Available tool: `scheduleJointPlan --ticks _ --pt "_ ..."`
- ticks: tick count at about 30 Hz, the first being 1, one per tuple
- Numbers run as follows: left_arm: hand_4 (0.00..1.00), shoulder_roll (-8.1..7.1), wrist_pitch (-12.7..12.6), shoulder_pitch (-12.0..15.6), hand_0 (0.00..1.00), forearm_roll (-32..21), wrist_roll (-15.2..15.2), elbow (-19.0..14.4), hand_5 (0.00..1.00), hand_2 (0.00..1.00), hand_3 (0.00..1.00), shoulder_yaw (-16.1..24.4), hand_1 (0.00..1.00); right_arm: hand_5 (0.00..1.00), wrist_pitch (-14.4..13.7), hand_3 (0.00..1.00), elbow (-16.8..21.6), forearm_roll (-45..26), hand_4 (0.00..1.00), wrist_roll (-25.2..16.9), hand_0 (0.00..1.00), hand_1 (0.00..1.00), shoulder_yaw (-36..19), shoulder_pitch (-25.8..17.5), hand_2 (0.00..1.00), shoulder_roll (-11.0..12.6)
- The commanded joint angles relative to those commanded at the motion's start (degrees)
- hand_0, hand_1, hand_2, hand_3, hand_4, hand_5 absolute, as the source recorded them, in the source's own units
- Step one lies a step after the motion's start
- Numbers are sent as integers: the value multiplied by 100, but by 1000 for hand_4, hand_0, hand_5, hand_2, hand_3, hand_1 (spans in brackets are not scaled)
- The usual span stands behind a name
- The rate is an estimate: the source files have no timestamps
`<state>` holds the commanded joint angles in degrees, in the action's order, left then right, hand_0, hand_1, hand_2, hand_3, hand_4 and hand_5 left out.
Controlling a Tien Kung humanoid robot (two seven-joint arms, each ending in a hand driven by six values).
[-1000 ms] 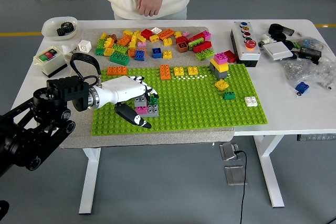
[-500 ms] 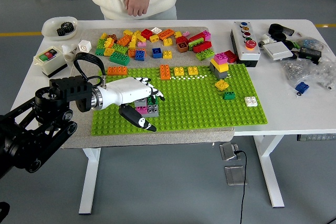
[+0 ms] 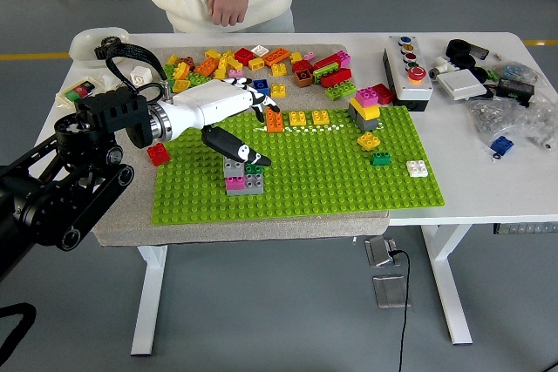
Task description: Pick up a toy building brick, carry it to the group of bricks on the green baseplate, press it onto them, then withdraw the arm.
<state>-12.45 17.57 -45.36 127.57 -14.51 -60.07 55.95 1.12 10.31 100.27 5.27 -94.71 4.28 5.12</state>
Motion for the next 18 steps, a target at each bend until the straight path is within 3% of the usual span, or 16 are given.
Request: scheduleJointPlan --ticks 1,9,13,18 --pt "998 15 -6 -24 998 12 -4 117 709 800 910 -11 941 570 0 640 0 0 852 1 746 639 1 2 681 1" --pt "998 195 -299 -273 998 49 -182 1164 721 806 913 -157 948 571 3 640 0 -1 853 2 745 639 -1 4 681 13" --pt "998 198 -338 -336 998 140 -221 1416 759 795 916 -188 941 571 4 641 0 -6 853 -1 744 639 -2 28 681 19" --pt "998 154 -265 -357 998 243 -186 1437 759 795 916 -152 941 571 3 641 0 -9 853 2 744 639 -23 51 681 24"
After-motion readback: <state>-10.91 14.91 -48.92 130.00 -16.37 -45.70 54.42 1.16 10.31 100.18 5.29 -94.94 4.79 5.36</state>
